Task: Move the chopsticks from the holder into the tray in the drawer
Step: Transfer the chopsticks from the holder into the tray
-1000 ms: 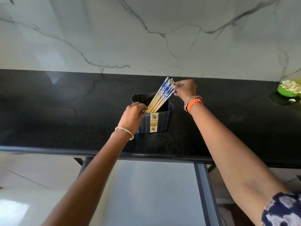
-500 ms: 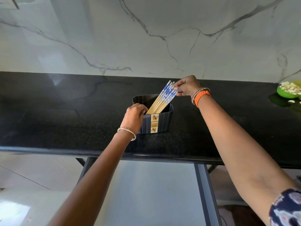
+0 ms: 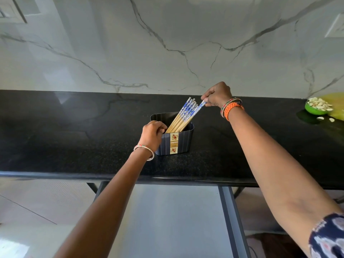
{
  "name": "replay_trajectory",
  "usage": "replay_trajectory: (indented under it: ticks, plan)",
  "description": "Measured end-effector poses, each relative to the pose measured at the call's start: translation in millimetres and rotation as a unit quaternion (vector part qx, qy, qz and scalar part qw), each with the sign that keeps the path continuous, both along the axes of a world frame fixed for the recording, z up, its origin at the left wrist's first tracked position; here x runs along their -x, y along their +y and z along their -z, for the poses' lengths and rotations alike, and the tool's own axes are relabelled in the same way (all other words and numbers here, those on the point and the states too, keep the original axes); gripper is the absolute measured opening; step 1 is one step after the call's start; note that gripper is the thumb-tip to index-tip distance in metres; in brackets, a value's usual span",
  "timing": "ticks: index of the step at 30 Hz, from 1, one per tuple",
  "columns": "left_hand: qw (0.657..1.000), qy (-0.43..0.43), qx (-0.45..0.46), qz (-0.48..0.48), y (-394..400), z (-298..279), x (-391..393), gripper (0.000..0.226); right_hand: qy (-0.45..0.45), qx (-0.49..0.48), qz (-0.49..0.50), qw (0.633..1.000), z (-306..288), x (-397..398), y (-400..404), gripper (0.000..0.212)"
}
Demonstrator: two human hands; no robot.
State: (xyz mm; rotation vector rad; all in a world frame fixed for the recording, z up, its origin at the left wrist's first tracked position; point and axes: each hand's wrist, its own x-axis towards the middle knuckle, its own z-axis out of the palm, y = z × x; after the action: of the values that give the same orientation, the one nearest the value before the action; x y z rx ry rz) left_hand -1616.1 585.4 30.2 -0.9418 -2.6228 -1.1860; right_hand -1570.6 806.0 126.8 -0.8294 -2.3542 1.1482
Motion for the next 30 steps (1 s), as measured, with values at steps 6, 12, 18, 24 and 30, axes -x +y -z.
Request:
replay_trajectory:
  ticks: [6, 12, 18, 24, 30]
  plan:
    - [0.997, -0.052, -0.059, -0.004, -15.0, -28.2, -17.4, 0.024, 0.08, 0.001, 0.033, 0.996, -47.1, -40.8, 1.7, 0.019]
    - [0.983, -0.132, -0.126, -0.005, -45.5, -44.0, -51.1, 0.025, 0.166, 0.013, 0.083, 0.983, -62.2, -103.8, -19.1, 0.014]
    - [0.986, 0.143, 0.07, 0.052, -64.3, -59.8, -100.8, 0.085, 0.193, -0.013, 0.074, 0.978, -35.5, -165.9, -75.3, 0.013]
    - [0.97, -0.038, 0.153, 0.184, -85.4, -46.9, -137.3, 0.048, 0.232, 0.082, 0.046, 0.968, 20.0, -208.3, -135.9, 0.014]
    - [0.951, 0.085, 0.245, 0.167, -127.0, -2.0, -151.6, 0.044, 0.061, -0.28, -0.029, 0.958, 92.9, -238.4, -186.4, 0.022]
